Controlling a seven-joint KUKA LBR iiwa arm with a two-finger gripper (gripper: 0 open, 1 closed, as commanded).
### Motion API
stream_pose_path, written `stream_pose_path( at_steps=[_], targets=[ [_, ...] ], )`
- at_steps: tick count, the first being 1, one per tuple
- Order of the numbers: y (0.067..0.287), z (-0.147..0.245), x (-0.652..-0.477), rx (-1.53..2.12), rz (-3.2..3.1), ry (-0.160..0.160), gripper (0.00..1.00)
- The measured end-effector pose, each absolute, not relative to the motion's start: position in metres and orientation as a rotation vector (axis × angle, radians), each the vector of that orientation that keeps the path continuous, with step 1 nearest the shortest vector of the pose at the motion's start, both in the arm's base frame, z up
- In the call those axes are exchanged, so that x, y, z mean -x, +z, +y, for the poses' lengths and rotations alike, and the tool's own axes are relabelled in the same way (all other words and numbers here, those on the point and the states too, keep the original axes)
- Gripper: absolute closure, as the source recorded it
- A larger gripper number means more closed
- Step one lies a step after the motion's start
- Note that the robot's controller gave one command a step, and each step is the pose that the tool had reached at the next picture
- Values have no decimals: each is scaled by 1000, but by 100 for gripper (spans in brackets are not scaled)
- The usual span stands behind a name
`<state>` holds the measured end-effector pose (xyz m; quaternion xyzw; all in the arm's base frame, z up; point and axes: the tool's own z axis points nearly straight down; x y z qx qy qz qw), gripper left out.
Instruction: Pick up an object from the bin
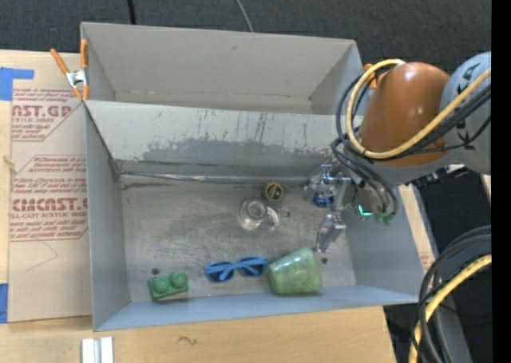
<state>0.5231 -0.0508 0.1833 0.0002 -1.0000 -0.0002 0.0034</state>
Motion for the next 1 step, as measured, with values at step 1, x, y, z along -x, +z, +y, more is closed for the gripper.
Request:
stream_pose_path(
  at_steps=[1],
  targets=[
    [123, -16, -512, -157, -3169, -3, 0]
  ],
)
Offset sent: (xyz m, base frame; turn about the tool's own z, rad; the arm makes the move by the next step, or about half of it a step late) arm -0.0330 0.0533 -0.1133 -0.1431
